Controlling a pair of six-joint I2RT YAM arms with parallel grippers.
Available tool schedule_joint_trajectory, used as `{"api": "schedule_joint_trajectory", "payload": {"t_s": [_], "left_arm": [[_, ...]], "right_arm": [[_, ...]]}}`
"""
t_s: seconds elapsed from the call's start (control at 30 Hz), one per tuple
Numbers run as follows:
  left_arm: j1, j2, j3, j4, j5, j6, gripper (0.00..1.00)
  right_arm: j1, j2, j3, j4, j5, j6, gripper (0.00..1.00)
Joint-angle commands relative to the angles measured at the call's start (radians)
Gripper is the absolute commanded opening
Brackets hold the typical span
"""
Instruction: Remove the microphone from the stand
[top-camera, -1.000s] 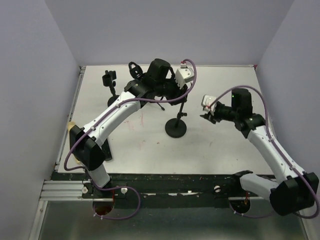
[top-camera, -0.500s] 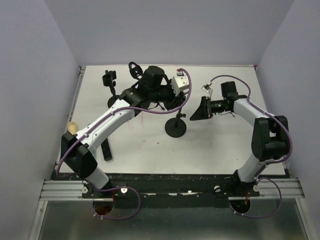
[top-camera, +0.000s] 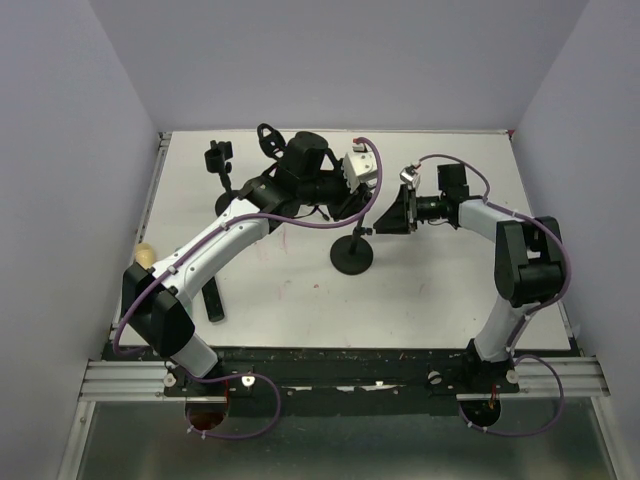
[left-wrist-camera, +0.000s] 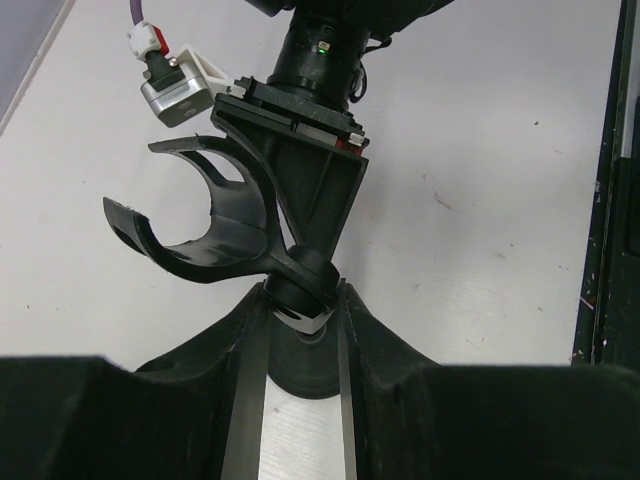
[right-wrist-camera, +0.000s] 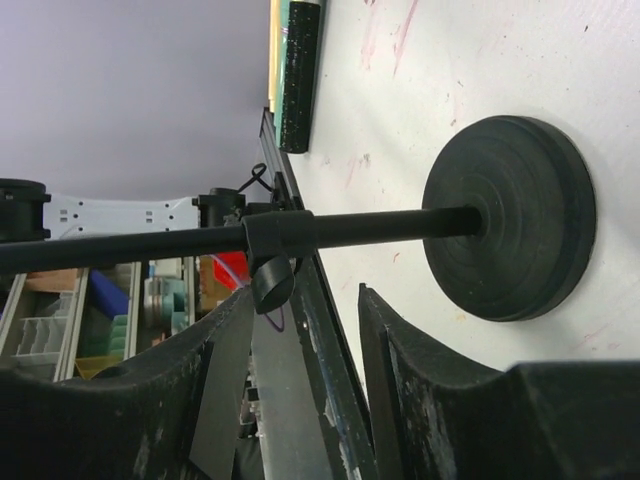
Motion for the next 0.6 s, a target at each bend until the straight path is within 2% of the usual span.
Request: {"api": "schedule_joint_trajectory", "payload": {"t_s": [0.0, 0.07, 0.4, 0.57], "left_arm": [[0.002, -0.032, -0.003, 0.015, 0.041, 0.036, 0.00], [0.001, -0.030, 0.000, 0.013, 0.041, 0.034, 0.00], [0.002, -0.015, 0.009, 0.020, 0.041, 0.014, 0.00], [0.002, -0.010, 0.012, 0.020, 0.042, 0.013, 0.00]], "right_arm": [[0.021, 0.028, 0.045, 0.059, -0.032, 0.044, 0.51], [0.029, 0.031, 0.054, 0.043, -0.018, 0.032, 0.46], [0.041, 0.044, 0.053, 0.039, -0.046, 0.038, 0.41], [0.044, 0.034, 0.045, 0.046, -0.080, 0.030, 0.30]]}}
